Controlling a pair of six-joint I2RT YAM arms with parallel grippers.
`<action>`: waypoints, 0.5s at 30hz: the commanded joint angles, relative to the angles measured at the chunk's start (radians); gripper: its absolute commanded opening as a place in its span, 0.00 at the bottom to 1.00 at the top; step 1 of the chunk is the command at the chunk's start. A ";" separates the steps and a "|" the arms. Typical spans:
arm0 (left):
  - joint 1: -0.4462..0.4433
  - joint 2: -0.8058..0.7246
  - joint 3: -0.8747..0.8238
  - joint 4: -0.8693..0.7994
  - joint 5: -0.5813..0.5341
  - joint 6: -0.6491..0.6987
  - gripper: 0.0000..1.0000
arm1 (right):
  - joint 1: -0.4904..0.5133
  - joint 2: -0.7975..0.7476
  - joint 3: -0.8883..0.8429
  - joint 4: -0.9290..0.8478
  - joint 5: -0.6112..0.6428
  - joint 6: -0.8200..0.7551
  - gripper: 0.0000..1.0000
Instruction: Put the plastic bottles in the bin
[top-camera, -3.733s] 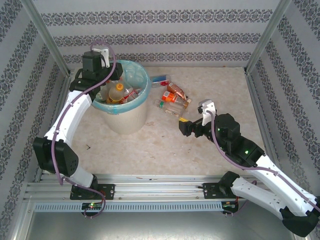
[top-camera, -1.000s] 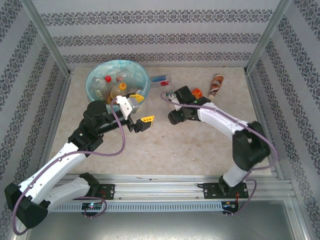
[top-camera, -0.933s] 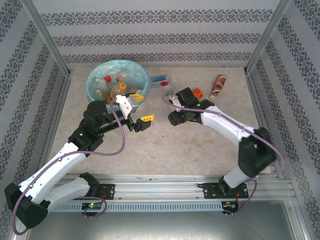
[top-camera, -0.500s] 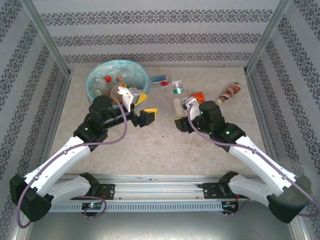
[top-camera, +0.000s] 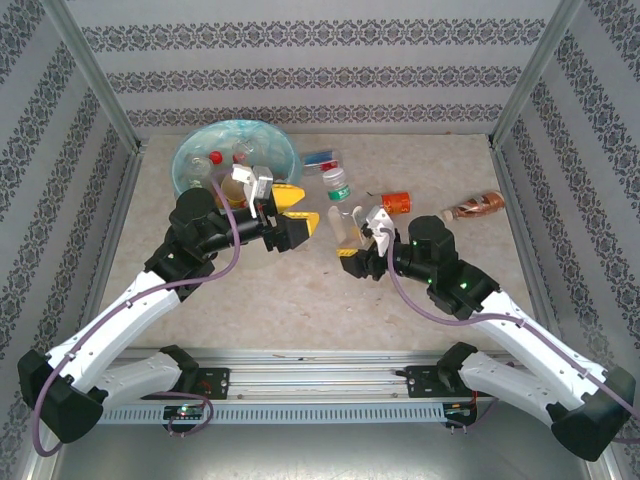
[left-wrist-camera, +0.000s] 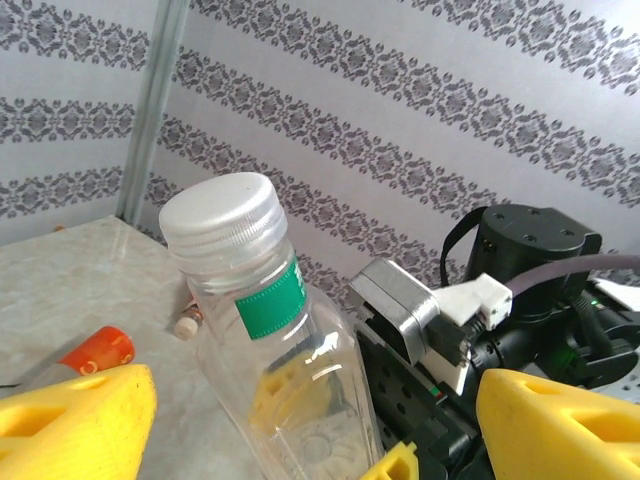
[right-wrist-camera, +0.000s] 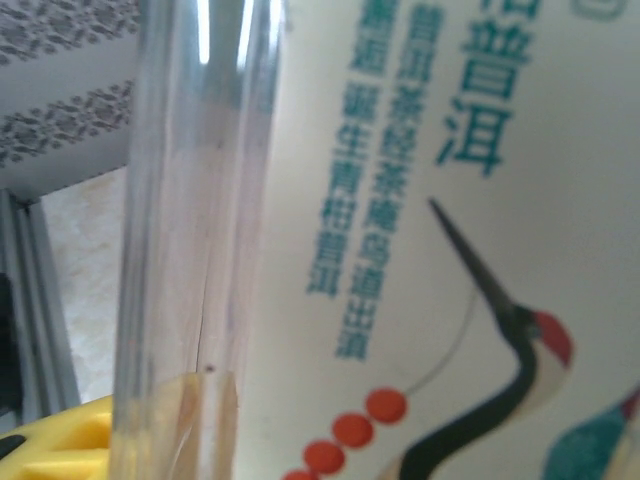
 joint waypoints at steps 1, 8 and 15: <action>0.000 0.006 0.026 0.094 0.050 -0.088 0.82 | 0.028 -0.002 -0.001 0.062 -0.069 -0.039 0.40; 0.002 0.010 0.024 0.109 0.064 -0.104 0.74 | 0.093 0.031 0.033 0.048 -0.079 -0.086 0.40; 0.003 -0.007 0.017 0.072 0.006 -0.053 0.69 | 0.127 0.054 0.062 0.045 -0.081 -0.103 0.41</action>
